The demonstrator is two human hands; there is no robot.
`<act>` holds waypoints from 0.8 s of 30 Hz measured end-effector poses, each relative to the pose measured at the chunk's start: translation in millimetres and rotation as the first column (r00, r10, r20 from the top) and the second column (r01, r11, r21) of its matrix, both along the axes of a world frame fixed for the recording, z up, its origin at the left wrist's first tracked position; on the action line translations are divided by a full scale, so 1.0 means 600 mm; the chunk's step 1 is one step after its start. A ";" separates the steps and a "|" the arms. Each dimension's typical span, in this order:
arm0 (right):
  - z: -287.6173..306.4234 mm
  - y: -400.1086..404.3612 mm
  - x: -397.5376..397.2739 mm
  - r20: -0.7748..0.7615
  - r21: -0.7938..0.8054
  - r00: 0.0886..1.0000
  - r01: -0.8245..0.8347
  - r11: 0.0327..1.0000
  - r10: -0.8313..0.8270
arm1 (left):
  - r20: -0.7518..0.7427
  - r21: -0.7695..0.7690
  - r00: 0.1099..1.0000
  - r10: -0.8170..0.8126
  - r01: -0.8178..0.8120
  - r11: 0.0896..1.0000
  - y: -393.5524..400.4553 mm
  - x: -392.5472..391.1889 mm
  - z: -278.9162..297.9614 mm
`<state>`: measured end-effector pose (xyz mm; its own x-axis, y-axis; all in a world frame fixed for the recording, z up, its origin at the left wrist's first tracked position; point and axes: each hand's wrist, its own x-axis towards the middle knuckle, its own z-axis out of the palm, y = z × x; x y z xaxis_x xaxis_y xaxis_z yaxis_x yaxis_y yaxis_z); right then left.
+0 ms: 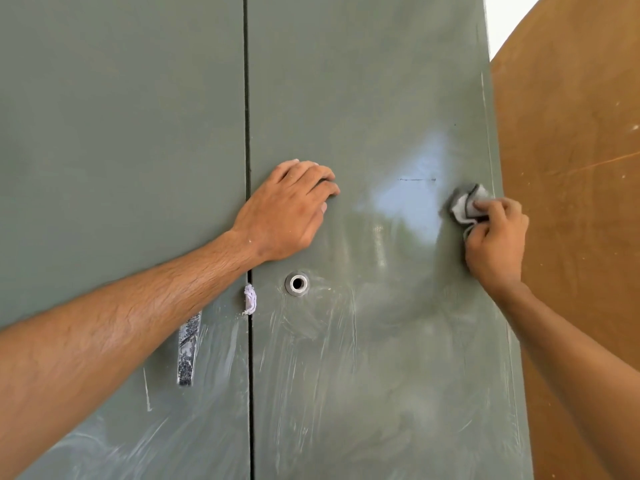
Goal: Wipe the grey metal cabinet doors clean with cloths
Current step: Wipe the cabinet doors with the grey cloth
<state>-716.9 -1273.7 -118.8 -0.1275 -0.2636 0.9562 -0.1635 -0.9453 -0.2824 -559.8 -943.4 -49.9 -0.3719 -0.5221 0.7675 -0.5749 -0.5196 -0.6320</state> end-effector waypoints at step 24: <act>0.032 -0.006 -0.004 0.050 0.165 0.999 -0.019 0.986 0.011 | -0.007 0.003 0.999 -0.053 0.053 0.999 -0.004 0.002 0.000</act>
<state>-719.2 -1277.1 -99.9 -0.1676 -0.4194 0.8922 -0.1322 -0.8872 -0.4420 -558.7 -945.5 -50.1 -0.3939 -0.5042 0.7685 -0.6055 -0.4867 -0.6297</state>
